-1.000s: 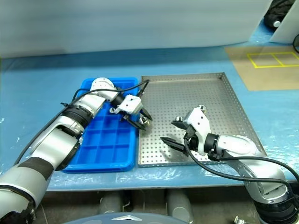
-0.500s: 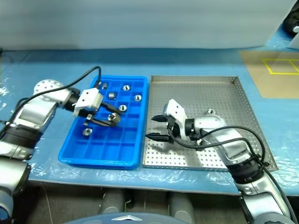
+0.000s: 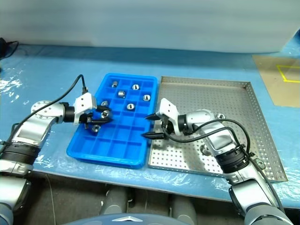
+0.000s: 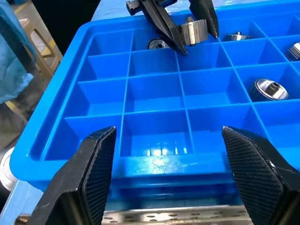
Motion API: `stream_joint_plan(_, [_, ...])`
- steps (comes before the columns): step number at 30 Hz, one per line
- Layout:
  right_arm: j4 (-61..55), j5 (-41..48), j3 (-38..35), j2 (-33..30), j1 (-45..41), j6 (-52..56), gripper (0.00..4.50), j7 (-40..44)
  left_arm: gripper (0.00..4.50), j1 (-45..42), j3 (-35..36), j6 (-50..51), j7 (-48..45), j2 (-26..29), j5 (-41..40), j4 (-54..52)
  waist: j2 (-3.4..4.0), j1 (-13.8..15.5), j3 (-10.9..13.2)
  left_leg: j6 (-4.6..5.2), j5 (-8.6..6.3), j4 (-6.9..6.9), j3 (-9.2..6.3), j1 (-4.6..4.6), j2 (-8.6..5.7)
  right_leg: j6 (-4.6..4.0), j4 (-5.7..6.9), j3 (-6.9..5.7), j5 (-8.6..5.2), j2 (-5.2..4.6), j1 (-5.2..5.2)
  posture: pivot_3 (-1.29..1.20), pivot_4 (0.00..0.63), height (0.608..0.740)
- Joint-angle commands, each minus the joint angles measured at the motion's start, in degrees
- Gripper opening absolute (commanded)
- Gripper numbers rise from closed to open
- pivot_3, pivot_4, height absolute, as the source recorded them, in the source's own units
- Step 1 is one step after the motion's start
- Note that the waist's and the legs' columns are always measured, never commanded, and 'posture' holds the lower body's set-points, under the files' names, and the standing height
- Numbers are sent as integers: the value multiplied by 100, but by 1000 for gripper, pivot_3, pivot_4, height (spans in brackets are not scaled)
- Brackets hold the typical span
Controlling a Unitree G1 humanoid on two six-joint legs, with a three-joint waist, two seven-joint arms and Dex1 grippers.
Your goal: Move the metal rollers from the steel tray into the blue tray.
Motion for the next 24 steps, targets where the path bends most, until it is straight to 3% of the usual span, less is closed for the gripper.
stream_joint_plan(1, [-221,-14,-154,-39,45,-34,3682,-23,1849,-217,-20,-271,13,-130,110,147,0,-1,0,0,0,0,-1,-1,0,0,-1,0,0,0,0,49,150,740])
stream_joint_plan(10, [-407,-46,-243,-131,214,35,3682,-179,1849,-413,-139,-500,-92,-280,378,780,-1,-49,-1,0,1,-1,-4,1,0,0,-1,-1,0,4,-1,25,150,740])
stream_joint_plan(16, [-431,-46,-267,-105,237,47,3682,-272,3787,-571,-97,-374,-178,-299,293,691,-1,-54,-1,-2,1,0,-5,3,1,0,3,-1,0,3,0,10,150,740])
stream_joint_plan(24, [-475,-30,-314,-122,287,64,3682,-338,3787,-956,306,104,-32,-412,-153,287,-2,-53,0,-1,1,1,-5,-2,1,-1,0,-2,0,3,-1,1,150,740])
